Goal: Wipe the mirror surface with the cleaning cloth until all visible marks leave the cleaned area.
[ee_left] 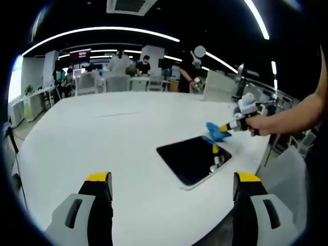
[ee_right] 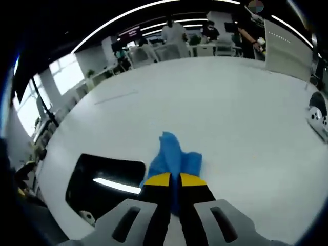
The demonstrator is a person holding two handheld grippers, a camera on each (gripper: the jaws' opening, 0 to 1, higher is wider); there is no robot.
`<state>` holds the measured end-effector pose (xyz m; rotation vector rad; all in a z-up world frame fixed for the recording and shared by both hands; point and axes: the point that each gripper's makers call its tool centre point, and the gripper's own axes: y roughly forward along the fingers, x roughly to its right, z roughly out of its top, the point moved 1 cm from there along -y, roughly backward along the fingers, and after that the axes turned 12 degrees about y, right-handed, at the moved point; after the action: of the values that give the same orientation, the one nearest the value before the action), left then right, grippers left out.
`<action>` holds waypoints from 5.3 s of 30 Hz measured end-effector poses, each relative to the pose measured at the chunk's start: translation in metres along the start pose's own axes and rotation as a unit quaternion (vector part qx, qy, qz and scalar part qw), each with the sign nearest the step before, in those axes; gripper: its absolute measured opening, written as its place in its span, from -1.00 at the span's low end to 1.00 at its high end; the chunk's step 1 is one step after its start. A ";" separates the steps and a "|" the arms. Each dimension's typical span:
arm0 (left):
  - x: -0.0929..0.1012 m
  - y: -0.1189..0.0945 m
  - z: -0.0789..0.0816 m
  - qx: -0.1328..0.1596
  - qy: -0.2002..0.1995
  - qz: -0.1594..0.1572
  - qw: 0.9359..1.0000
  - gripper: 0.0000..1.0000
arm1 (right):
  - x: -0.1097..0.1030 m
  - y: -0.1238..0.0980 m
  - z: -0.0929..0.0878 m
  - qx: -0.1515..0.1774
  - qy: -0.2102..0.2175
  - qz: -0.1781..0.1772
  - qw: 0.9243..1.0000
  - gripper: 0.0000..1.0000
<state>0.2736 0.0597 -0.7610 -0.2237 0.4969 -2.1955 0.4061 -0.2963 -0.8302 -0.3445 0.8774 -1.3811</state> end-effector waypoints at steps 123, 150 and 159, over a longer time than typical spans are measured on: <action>0.005 -0.002 0.007 0.012 0.010 -0.005 1.000 0.92 | -0.228 0.045 -0.116 -0.154 -0.105 0.140 0.972 -1.00; 0.004 -0.002 0.009 0.016 0.009 0.000 1.000 0.93 | -0.178 0.034 -0.101 -0.141 -0.107 0.122 0.977 -1.00; 0.003 -0.002 0.008 0.017 0.009 0.000 1.000 0.93 | -0.147 0.028 -0.091 -0.138 -0.094 0.106 0.980 -1.00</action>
<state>0.2725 0.0560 -0.7525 -0.1853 0.4682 -2.2065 0.3691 -0.1279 -0.8593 -0.5676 0.9197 -1.0128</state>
